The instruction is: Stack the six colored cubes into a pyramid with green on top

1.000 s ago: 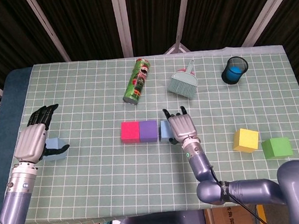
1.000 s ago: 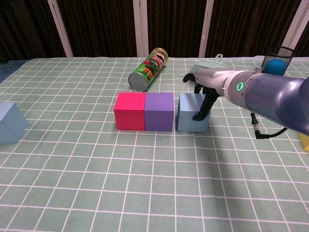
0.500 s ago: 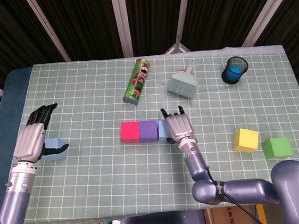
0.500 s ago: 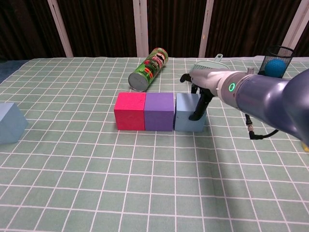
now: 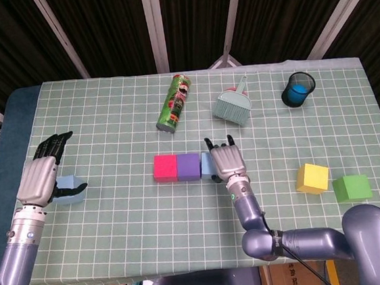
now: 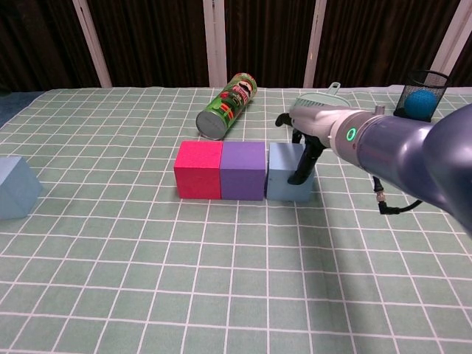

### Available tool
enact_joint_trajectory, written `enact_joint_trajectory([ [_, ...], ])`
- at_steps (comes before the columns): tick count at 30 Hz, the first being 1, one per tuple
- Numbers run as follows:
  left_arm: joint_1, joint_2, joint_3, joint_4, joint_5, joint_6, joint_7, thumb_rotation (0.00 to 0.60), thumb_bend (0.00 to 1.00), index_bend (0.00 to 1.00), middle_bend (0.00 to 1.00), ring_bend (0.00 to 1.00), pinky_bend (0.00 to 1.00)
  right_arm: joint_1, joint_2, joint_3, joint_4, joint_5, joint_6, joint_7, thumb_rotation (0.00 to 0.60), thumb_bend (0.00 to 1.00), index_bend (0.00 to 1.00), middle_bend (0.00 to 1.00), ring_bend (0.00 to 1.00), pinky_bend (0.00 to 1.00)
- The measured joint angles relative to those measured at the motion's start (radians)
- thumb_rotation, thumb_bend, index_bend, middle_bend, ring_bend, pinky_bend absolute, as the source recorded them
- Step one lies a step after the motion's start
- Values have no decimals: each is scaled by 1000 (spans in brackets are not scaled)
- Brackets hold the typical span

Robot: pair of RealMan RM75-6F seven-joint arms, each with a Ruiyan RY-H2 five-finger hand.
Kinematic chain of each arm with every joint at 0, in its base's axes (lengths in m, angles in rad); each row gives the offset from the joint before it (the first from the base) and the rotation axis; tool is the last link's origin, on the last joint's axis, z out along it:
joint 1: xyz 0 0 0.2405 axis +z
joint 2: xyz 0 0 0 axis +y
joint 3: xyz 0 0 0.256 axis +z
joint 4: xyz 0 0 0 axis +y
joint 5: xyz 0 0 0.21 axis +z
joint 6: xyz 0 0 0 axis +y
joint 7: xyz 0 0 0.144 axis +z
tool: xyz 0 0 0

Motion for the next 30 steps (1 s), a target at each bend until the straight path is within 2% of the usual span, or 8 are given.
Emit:
enact_joint_trajectory([
  [30,-4,3,2,1,-8,-8,-4,600,97,0,57,15,30,2,-17,2,3,1,-2,-7,600,304,0,447,302,62],
])
